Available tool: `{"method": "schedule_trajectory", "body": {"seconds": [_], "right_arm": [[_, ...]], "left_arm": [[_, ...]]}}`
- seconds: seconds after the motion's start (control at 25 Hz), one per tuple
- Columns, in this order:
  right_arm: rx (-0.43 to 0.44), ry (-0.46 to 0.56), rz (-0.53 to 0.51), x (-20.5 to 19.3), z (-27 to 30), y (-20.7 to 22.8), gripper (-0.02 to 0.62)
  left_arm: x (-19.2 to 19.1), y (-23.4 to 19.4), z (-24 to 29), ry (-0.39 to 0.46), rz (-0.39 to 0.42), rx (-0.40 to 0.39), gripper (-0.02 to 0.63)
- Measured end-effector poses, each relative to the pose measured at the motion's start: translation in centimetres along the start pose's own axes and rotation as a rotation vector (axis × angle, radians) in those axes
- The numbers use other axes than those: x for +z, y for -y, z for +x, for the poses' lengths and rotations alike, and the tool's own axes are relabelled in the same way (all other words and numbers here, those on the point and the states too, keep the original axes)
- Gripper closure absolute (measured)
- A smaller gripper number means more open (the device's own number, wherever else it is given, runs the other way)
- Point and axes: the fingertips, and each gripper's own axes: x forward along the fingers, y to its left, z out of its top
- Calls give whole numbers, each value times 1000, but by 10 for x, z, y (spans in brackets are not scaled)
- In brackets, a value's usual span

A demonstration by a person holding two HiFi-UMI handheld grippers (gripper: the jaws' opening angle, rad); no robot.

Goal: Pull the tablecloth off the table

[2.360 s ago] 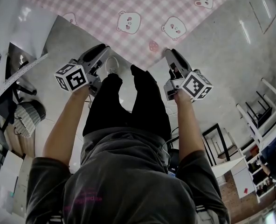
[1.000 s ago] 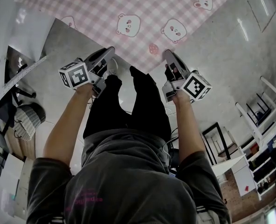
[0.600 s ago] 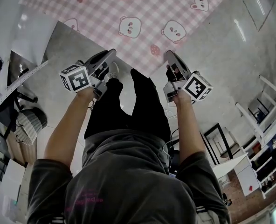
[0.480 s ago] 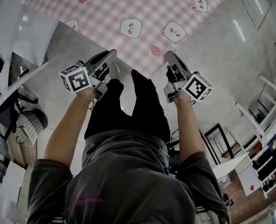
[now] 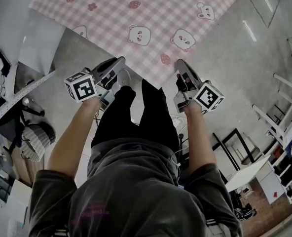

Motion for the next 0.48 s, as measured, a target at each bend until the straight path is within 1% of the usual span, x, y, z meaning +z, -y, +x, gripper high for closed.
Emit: {"method": "schedule_trajectory", "body": {"seconds": [0.24, 0.48], "right_arm": [[13, 25, -20, 3, -4, -9, 591], [20, 26, 6, 8, -6, -16, 591]], "left_arm": [[5, 6, -3, 22, 10, -26, 606], [15, 17, -3, 8, -1, -23, 606]]}}
